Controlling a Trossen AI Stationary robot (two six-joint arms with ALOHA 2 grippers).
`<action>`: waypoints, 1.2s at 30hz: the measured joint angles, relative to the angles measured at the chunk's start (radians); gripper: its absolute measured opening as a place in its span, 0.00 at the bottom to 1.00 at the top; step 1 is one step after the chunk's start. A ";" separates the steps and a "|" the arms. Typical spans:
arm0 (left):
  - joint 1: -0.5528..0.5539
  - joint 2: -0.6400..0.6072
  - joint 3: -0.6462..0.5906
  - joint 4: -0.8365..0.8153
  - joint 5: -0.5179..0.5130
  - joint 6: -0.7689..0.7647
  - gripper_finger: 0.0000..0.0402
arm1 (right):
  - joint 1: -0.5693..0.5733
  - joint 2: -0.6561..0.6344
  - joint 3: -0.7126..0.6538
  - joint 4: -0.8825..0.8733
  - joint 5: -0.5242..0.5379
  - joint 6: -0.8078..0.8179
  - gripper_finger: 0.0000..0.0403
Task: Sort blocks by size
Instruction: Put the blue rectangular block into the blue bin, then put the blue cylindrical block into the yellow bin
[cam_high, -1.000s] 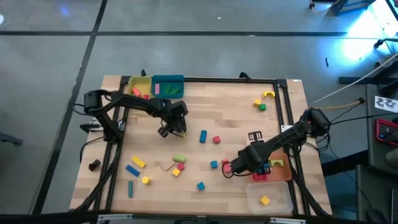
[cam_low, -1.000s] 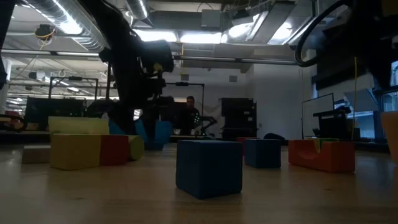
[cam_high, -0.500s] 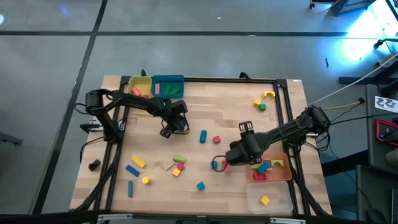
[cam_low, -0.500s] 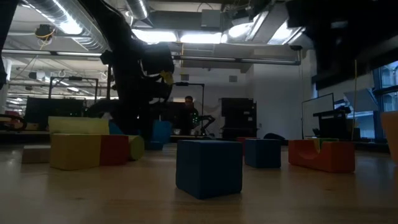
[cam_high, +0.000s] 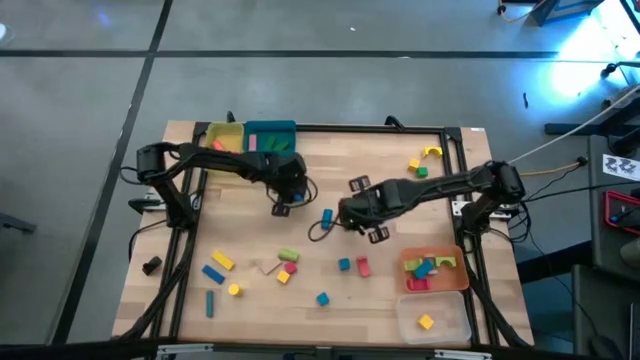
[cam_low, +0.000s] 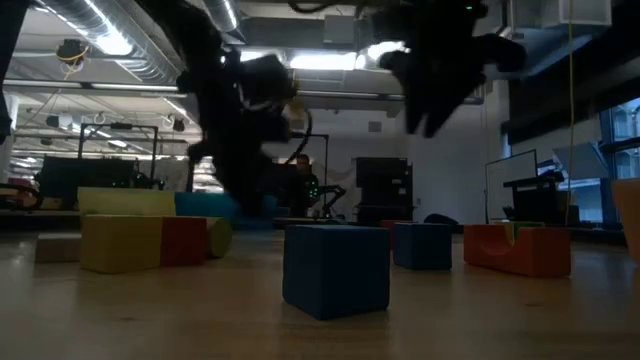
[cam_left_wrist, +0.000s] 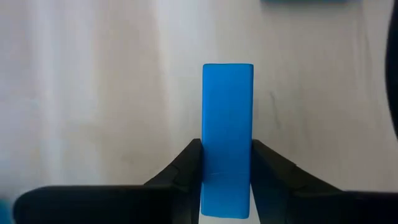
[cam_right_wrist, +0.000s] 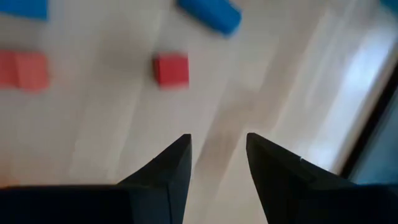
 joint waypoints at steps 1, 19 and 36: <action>0.008 -0.013 0.018 -0.011 0.000 0.000 0.23 | -0.010 0.000 0.000 0.031 -0.023 -0.032 0.39; 0.386 -0.187 0.113 -0.030 -0.253 -0.023 0.26 | -0.130 0.018 -0.119 0.453 -0.217 -0.439 0.39; 0.468 -0.041 0.113 -0.035 -0.352 -0.254 0.46 | -0.154 0.209 -0.132 0.574 -0.290 -0.682 0.39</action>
